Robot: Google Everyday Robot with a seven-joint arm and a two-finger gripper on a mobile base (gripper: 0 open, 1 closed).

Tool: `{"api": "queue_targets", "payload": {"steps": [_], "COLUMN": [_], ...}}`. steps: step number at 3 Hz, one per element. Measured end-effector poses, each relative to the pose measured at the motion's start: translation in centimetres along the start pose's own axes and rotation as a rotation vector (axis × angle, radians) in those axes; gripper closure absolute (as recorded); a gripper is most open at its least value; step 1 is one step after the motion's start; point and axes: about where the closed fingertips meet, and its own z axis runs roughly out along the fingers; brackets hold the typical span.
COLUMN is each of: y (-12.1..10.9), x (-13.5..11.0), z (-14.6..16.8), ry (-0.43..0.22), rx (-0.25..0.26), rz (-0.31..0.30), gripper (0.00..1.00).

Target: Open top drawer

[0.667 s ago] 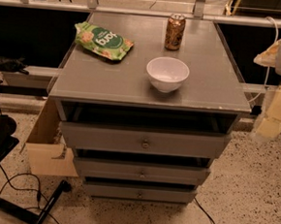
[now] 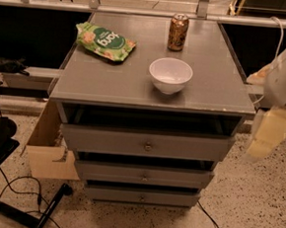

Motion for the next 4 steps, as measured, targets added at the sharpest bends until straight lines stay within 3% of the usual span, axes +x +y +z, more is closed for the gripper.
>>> {"api": "queue_targets", "payload": {"steps": [1,2,3,4], "y": [1.9,3.6,4.0,2.8], "x": [0.4,0.5,0.5,-0.1], "z": [5.7,14.5,19.2,23.8], "ry": [-0.002,0.036,0.05,0.065], "rx": [-0.004,-0.035,-0.055,-0.07], "rz": [-0.019,-0.051,-0.066,-0.088], "gripper": [0.0,0.0,0.0,0.0]}}
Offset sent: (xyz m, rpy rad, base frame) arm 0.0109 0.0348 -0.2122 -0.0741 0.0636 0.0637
